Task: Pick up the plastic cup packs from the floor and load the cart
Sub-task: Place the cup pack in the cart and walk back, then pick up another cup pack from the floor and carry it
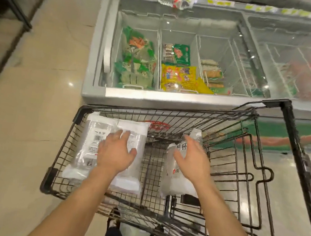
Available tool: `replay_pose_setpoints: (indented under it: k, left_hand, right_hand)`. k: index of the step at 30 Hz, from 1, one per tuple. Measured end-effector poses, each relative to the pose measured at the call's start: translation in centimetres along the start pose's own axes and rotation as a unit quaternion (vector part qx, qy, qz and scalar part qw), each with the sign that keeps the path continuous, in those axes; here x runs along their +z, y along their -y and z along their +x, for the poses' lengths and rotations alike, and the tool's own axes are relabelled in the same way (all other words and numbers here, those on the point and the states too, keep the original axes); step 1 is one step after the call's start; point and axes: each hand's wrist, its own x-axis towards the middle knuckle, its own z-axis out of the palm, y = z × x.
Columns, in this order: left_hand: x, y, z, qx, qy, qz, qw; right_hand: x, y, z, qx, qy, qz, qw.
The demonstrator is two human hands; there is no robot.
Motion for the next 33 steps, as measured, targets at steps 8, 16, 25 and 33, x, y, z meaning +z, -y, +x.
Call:
replay_pose_setpoints:
  k: [8,16,25,33]
  left_hand:
    - [-14.2,8.0,-10.2,-0.023,-0.164,0.024,0.986]
    - [-21.2,24.8,-24.6,-0.133,-0.241,0.036,0.961]
    - [-23.2,47.9,-49.5,-0.361,-0.293,0.015,0.885]
    - [-20.7,60.0,-68.2,-0.536,-0.313,-0.027,0.783]
  right_hand:
    - [-6.0,17.8,-2.6,-0.252,-0.029,-0.086,0.964]
    - [-3.4,38.2,-12.8,-0.393,-0.023,-0.144,0.908]
    - [8.7,63.4,-31.0,-0.572,0.02,-0.132,0.809]
    - [19.9,79.7,-48.1,-0.723,0.102,-0.093,0.677]
